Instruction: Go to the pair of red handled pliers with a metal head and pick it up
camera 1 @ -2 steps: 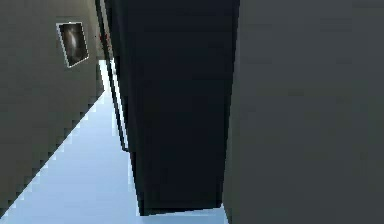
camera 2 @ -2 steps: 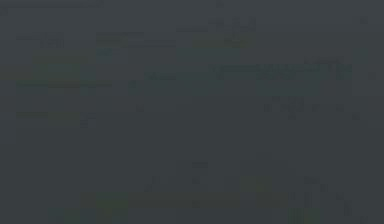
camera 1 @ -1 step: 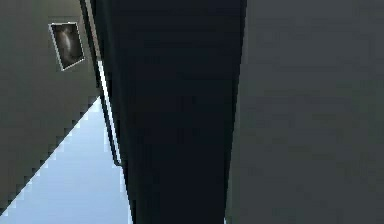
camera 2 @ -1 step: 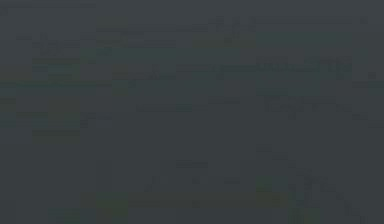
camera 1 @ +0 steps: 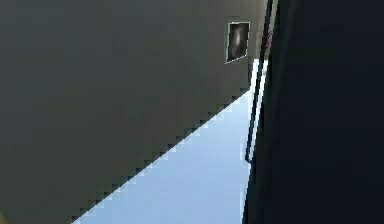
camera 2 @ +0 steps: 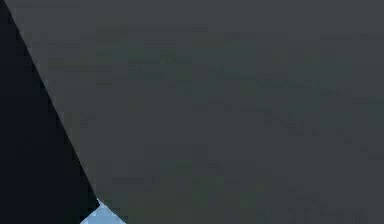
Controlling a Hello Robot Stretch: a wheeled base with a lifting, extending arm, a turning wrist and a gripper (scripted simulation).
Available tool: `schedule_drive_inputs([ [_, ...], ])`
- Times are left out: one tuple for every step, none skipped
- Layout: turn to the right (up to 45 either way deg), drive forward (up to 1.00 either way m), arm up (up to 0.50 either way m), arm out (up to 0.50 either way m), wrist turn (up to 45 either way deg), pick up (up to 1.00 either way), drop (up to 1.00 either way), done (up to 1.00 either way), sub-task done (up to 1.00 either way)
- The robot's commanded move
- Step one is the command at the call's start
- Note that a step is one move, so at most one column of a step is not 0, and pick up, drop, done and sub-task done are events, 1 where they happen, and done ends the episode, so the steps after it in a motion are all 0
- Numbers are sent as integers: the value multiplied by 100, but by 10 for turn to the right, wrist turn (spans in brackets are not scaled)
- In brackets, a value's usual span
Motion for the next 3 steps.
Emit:
schedule_drive_inputs([
  [0,95,0,0,0,0,0,0,0],
  [-450,0,0,0,0,0,0,0,0],
  [-60,0,0,0,0,0,0,0,0],
])
